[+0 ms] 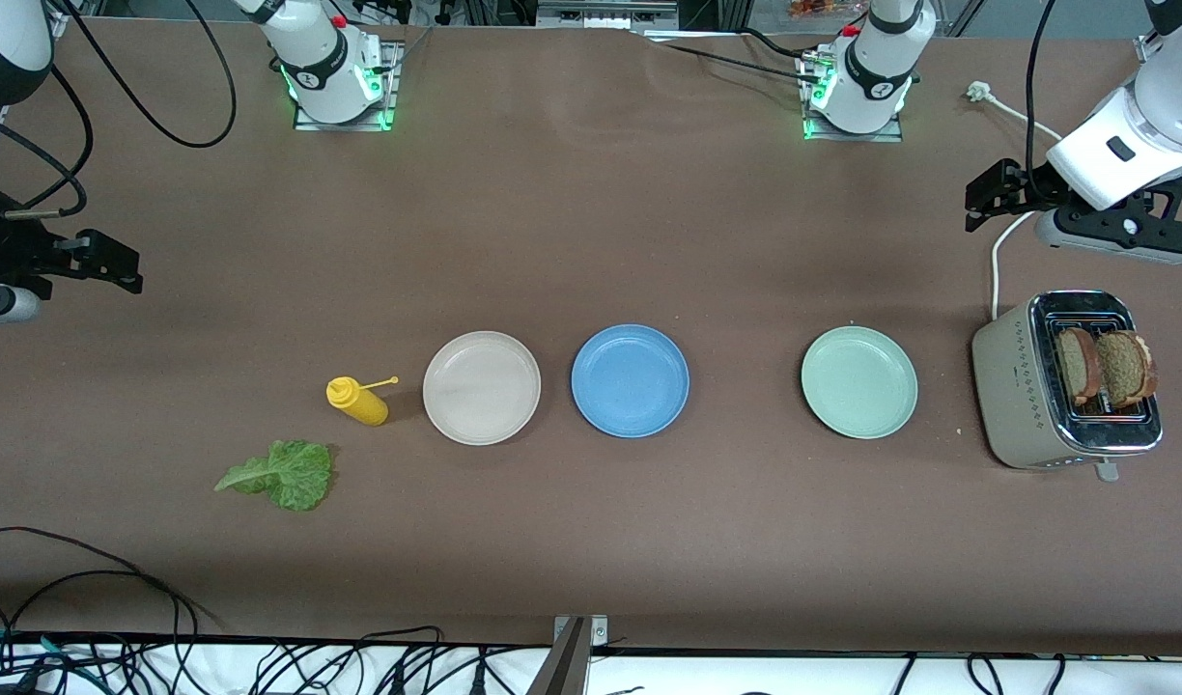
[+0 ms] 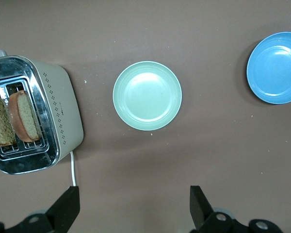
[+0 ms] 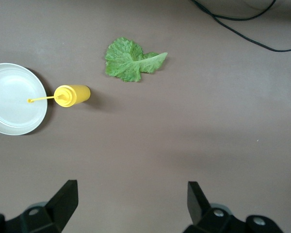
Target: Make sandwich in blue plate with both arms
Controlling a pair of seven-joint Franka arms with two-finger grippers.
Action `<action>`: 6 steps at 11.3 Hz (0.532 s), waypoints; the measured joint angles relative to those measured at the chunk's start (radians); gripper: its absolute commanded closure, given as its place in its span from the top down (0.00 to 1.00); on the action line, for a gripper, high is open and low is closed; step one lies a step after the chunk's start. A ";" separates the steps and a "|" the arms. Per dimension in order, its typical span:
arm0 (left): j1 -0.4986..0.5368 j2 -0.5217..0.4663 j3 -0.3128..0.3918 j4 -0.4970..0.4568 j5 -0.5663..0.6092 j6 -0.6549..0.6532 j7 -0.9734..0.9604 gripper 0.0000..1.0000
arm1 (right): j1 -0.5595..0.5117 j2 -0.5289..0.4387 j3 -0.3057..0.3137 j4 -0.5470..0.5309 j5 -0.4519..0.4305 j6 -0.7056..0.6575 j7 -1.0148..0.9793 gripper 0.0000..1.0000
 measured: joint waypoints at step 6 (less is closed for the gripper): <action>0.000 0.000 0.000 0.000 0.008 -0.001 0.000 1.00 | -0.001 0.000 0.000 0.000 0.049 0.000 0.000 1.00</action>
